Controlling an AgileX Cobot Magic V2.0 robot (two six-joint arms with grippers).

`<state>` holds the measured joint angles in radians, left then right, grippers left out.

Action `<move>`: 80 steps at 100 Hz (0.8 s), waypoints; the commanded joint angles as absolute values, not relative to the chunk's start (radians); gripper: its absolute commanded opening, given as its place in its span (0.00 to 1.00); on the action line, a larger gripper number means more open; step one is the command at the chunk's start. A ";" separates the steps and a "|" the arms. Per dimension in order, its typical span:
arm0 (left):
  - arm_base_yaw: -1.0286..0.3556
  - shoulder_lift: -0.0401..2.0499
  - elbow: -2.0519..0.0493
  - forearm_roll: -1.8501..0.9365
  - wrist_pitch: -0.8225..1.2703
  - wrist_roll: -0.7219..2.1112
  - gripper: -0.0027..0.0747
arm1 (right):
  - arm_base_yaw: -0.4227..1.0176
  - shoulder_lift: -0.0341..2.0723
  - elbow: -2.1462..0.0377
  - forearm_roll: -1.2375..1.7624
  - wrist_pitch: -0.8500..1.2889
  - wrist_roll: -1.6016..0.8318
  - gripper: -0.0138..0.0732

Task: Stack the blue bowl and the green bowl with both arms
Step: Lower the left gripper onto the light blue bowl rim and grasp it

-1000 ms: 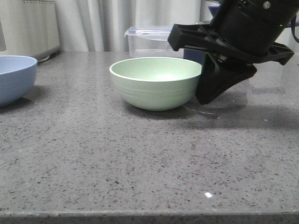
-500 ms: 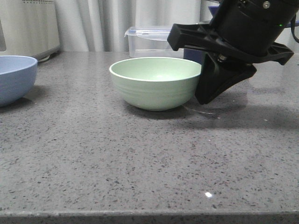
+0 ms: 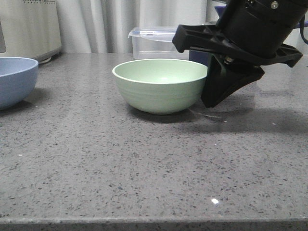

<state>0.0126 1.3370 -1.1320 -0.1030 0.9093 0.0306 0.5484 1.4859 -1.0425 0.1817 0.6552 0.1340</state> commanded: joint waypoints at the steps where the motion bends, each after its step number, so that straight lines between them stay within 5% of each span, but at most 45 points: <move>1: 0.009 1.356 -1.191 -0.110 0.886 0.018 0.53 | 0.548 1.455 -1.069 0.189 0.618 0.123 0.11; 53: 0.009 1.485 -1.221 -0.110 0.909 0.018 0.51 | 0.548 1.455 -1.069 0.189 0.619 0.123 0.11; 80: 0.009 1.485 -1.221 -0.110 0.915 0.018 0.01 | 0.548 1.455 -1.069 0.189 0.619 0.123 0.11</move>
<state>0.0126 1.5132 -1.1877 -0.1030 0.9358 0.0299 0.5484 1.4859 -1.0425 0.1834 0.6552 0.1323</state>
